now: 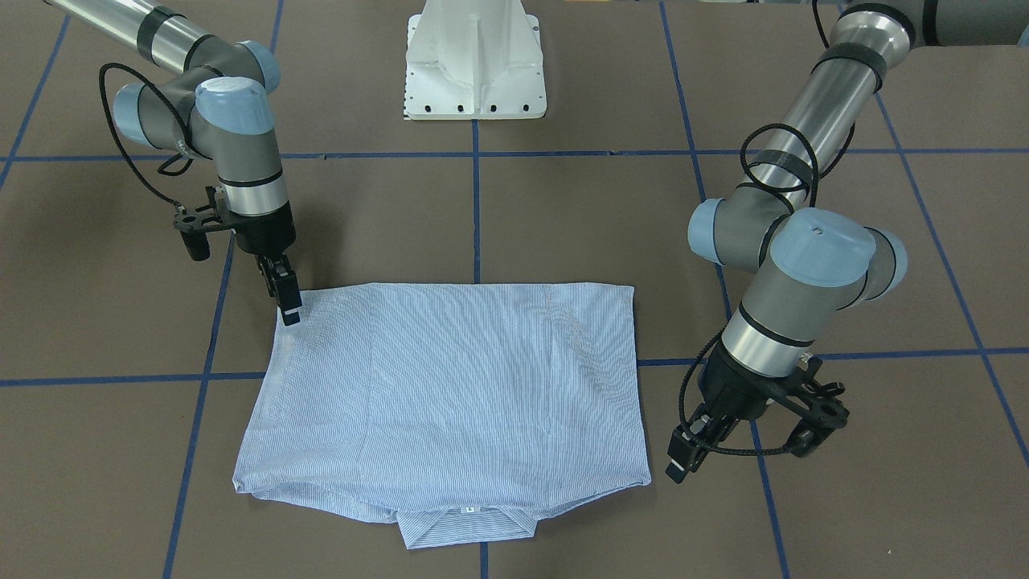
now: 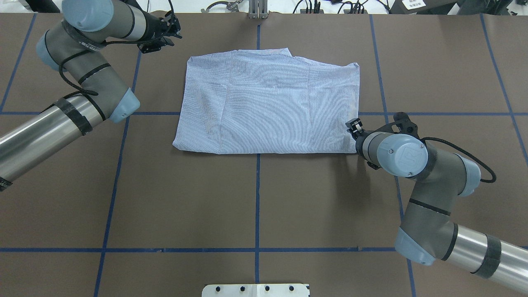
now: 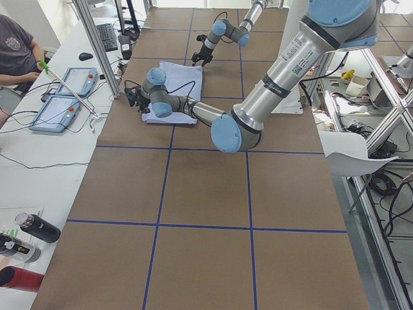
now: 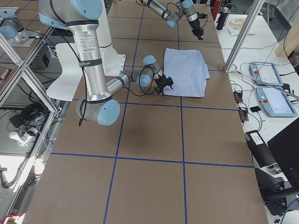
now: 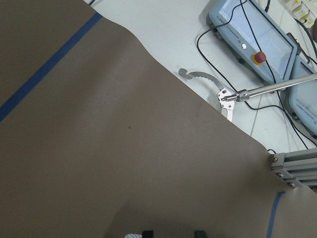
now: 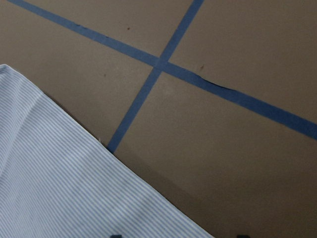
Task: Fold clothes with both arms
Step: 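Lower the right gripper to the folded edge nearest it and grasp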
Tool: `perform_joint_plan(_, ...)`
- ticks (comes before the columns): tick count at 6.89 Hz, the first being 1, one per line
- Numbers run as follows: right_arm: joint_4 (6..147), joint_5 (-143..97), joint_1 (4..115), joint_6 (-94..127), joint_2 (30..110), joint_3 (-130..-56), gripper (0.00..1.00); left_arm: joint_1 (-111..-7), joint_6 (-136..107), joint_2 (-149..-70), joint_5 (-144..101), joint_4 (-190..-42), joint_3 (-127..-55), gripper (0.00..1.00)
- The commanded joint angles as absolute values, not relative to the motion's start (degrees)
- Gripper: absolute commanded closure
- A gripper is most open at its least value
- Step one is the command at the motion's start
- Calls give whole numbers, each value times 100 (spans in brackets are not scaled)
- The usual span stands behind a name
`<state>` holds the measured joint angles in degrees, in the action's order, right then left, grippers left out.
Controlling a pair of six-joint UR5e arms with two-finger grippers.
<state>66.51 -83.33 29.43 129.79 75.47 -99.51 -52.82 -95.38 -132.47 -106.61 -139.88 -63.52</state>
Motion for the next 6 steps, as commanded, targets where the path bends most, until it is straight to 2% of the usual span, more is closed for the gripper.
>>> perform_joint_plan(1,6662,-8332,2900,12999,7707,-10168,19,-5282,-9545,-13228,-10661,-13983,-6381,61)
perform_joint_plan(3,6662,-8323,2883,12999,7699,-10108,27,-5282,-9536,-13184,-10661,-14001,-6390,61)
perform_joint_plan(4,6662,-8323,2883,13008,7691,-10099,37,-5282,-9536,-13157,-10661,-14027,-6390,61)
perform_joint_plan(5,6662,-8315,2883,13051,7690,-10099,56,-5282,-9527,-13131,-10661,-14027,-6390,61)
perform_joint_plan(6,6662,-8306,2883,13052,7690,-10099,69,-5282,-9527,-13096,-10661,-14036,-6398,61)
